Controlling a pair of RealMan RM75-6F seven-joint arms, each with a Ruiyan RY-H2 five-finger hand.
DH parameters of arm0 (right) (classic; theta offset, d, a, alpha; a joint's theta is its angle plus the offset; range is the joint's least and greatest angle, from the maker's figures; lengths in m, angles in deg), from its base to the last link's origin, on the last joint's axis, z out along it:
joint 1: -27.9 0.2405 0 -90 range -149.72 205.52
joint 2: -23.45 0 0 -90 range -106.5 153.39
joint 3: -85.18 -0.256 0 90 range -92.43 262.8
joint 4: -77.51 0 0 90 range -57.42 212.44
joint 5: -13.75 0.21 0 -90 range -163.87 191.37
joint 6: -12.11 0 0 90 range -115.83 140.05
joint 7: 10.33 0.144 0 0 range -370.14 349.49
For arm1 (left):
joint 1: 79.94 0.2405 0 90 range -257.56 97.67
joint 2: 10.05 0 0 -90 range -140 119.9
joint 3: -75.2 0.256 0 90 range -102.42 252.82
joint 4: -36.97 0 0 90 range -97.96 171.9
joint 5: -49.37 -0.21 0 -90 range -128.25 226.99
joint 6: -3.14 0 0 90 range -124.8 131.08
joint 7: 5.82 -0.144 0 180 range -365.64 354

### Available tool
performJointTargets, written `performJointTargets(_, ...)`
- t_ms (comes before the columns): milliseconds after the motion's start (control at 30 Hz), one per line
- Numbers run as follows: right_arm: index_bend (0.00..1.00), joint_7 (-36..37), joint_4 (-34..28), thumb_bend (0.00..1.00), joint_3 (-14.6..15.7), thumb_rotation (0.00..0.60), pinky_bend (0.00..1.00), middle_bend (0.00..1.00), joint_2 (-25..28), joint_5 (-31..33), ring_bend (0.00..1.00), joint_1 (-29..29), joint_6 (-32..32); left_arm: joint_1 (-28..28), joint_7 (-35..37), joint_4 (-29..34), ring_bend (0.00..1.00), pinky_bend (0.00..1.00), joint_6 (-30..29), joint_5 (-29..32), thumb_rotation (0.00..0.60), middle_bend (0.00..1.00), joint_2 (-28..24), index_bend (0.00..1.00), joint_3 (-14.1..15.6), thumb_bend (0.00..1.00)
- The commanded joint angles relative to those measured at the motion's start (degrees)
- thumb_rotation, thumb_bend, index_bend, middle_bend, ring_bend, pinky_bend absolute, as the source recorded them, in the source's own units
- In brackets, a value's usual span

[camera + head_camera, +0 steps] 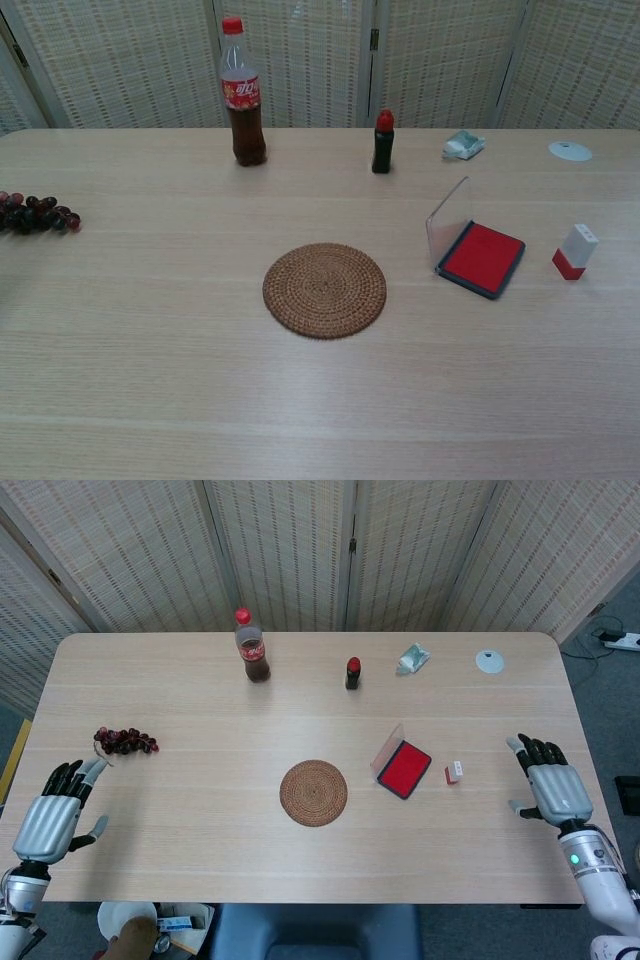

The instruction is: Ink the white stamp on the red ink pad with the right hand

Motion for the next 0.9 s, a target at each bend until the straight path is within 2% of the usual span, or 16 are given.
performJointTargets(33,0.03,-2.88,-1.84,0.27,-1.9,0.6,0.0,0.0,1.07,7.03,0.0,5.15,-6.43,0.07,0.51,0.0,0.0,0.0,-0.04,-0.13,0.6,0.0,-0.19,0.0,0.02,0.36)
performJointTargets(133,0.07,-4.08,-0.85,0.3,-2.08,0.6,0.0,0.0,0.28,11.49,0.0,8.27,-10.22,0.23,0.95,0.03,0.0,0.0,-0.44,-0.42,0.6,0.0,-0.39,0.0,0.01,0.36)
performJointTargets(300,0.18,-6.51,0.05,0.34,-1.61,0.6,0.0,0.0,-1.19,15.03,0.0,11.9,-11.89,0.64,2.04,0.08,0.0,0.0,-1.45,-0.8,0.6,0.0,-0.83,0.0,-0.16,0.36)
performJointTargets(633,0.2,-8.71,-0.93,0.34,0.93,0.6,0.0,0.0,-0.73,19.53,0.0,14.9,-12.32,0.7,2.51,0.02,0.0,0.0,-1.64,-1.15,0.6,0.0,-0.94,0.0,-0.22,0.36)
performJointTargets(900,0.2,-8.83,-0.57,0.33,2.21,0.6,0.0,0.0,-1.59,19.51,0.0,15.98,-10.42,0.42,1.91,0.0,0.0,0.0,-1.17,-1.16,0.6,0.0,-0.73,0.0,-0.3,0.36)
